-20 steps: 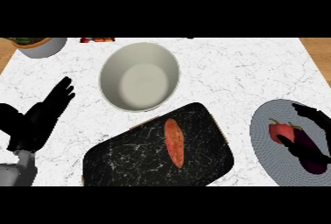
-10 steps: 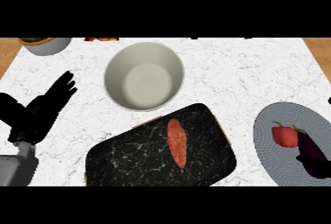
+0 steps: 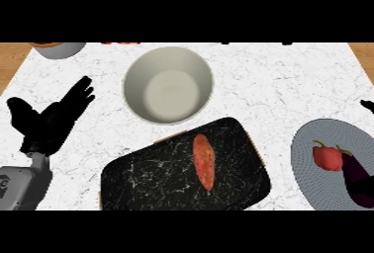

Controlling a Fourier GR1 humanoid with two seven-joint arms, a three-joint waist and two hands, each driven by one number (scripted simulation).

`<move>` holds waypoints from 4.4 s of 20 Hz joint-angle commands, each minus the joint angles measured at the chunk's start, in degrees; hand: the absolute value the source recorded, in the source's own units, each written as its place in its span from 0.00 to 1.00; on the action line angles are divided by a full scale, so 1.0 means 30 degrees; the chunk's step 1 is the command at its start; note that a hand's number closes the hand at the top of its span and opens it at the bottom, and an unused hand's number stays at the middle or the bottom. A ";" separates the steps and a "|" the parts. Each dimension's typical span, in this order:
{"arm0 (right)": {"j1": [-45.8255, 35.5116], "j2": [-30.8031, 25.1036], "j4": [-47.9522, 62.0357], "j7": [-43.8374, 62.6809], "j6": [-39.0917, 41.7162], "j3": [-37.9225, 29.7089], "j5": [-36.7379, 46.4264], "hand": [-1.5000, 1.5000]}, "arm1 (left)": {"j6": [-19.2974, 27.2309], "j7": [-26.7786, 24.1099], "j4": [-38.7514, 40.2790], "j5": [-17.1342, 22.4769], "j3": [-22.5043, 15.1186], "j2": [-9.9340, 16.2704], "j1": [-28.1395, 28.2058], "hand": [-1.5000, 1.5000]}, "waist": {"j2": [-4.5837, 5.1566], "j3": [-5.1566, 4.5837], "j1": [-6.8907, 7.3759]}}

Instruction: Pick the eggplant from the placemat and place it in the bowl

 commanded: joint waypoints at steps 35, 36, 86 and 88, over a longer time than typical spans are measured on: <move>-0.4755 0.3176 0.4376 0.6825 0.8549 0.1732 0.2263 0.00 | -0.1681 0.1001 -0.0657 -0.1433 0.2072 -0.1088 0.0428 0.50 | -0.0070 0.0060 -0.0218; -0.5979 0.3447 0.6487 0.5949 0.8530 0.1901 0.2662 0.00 | -0.1528 0.0906 -0.0097 -0.1445 0.2078 -0.1356 -0.0216 0.50 | -0.0034 0.0062 -0.0138; -0.5312 0.7243 1.4878 -0.4399 0.4768 -0.1464 1.2018 1.00 | -0.3843 0.1086 -0.0222 -0.3140 0.4306 -0.2779 -0.0114 0.50 | -0.0065 0.0060 -0.0226; -0.5363 0.6702 1.3688 -0.4517 0.6027 -0.1673 1.1733 1.00 | -0.3183 0.0435 -0.0752 -0.3755 0.3860 -0.3589 0.0899 0.50 | -0.0080 0.0058 -0.0212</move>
